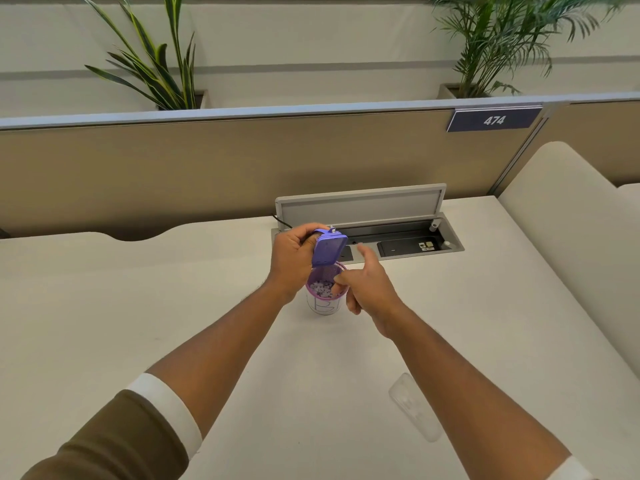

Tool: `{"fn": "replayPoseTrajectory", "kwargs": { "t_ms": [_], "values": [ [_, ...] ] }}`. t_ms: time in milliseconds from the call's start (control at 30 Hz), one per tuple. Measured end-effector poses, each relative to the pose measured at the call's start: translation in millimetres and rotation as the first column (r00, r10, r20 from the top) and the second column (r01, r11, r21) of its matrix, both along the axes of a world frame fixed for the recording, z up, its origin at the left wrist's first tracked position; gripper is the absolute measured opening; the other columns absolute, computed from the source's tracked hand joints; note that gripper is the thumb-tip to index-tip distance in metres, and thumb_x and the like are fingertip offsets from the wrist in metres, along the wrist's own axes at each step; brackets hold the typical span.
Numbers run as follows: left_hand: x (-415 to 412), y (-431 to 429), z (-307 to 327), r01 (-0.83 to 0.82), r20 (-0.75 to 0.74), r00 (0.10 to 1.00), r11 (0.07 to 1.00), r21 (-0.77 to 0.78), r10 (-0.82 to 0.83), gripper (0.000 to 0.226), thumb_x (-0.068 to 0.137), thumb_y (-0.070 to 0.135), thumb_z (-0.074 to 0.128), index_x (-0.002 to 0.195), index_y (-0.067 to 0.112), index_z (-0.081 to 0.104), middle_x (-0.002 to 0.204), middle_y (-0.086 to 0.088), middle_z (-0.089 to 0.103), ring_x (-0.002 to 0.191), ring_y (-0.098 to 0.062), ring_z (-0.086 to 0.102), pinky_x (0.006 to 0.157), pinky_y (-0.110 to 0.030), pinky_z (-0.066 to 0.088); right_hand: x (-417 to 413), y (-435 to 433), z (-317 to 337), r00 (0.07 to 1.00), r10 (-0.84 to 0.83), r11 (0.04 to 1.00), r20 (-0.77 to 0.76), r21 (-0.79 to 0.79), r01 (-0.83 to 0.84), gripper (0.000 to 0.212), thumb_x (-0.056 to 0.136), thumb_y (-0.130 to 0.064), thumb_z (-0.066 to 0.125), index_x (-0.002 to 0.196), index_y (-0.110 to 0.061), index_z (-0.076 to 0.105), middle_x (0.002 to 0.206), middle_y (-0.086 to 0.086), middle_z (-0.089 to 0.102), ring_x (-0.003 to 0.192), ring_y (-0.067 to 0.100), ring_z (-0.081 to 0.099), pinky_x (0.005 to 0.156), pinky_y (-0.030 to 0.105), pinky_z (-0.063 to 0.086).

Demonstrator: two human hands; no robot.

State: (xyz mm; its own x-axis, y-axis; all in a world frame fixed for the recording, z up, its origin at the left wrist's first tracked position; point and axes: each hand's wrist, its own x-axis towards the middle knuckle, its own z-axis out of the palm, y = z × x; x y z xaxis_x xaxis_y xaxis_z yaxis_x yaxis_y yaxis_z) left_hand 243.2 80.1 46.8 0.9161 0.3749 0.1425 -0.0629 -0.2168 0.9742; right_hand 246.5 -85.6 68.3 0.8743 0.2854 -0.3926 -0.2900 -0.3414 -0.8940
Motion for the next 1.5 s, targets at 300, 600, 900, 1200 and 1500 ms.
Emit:
{"fn": "replayPoseTrajectory", "kwargs": {
  "t_ms": [300,600,900,1200,1500],
  "values": [
    [-2.1,0.2,9.7,-0.060,-0.100,0.994,0.978,-0.200,0.040,0.016,0.103,0.019,0.066,0.116,0.023,0.076,0.107,-0.007,0.079,0.094,-0.026,0.077,0.066,-0.032,0.068,-9.4,-1.9,16.0,0.999,0.033,0.996,0.018,0.087,-0.034,0.085,0.084,-0.001,0.065,0.158,-0.030,0.036,0.129,0.025,0.066,0.065,0.012,0.058,0.042,0.022,0.045],
    [-9.6,2.1,23.9,-0.216,-0.232,0.967,0.833,-0.509,0.109,0.021,0.108,0.013,0.055,0.106,0.027,0.071,0.099,-0.001,0.077,0.081,-0.017,0.079,0.059,-0.026,0.064,-17.8,-25.4,11.6,0.992,-0.104,0.985,0.077,0.144,0.092,0.071,0.078,-0.015,0.065,0.147,-0.028,0.050,0.089,0.024,0.072,0.051,0.013,0.053,0.047,0.027,0.047],
    [-22.2,10.6,37.1,-0.205,-0.246,0.968,0.750,-0.629,0.059,0.035,0.112,0.012,0.040,0.134,0.006,0.066,0.115,-0.019,0.071,0.097,-0.036,0.070,0.086,-0.049,0.065,-38.2,-69.1,2.4,0.954,-0.170,0.980,0.245,-0.057,0.189,0.033,0.097,-0.017,0.063,0.128,-0.027,0.065,0.094,0.003,0.070,0.080,0.016,0.066,0.062,0.024,0.052],
    [-55.4,6.1,44.7,-0.197,-0.248,0.969,0.626,-0.755,0.007,0.033,0.112,0.024,0.041,0.113,0.016,0.073,0.105,-0.014,0.078,0.080,-0.026,0.078,0.073,-0.035,0.065,-74.6,-125.6,-26.0,0.942,-0.101,0.910,0.319,-0.352,0.217,0.026,0.098,-0.019,0.067,0.123,-0.014,0.071,0.104,-0.001,0.071,0.099,0.022,0.069,0.086,0.033,0.051],
    [-116.8,-30.2,32.4,-0.213,-0.305,0.950,0.582,-0.785,-0.064,0.033,0.109,0.020,0.045,0.123,0.009,0.074,0.097,-0.016,0.080,0.077,-0.029,0.075,0.082,-0.041,0.059,-142.5,-166.2,-79.2,0.960,0.098,0.666,0.263,-0.734,0.133,0.053,0.094,-0.048,0.071,0.136,-0.017,0.063,0.131,0.006,0.059,0.122,0.027,0.060,0.092,0.041,0.055]
  ]
}}
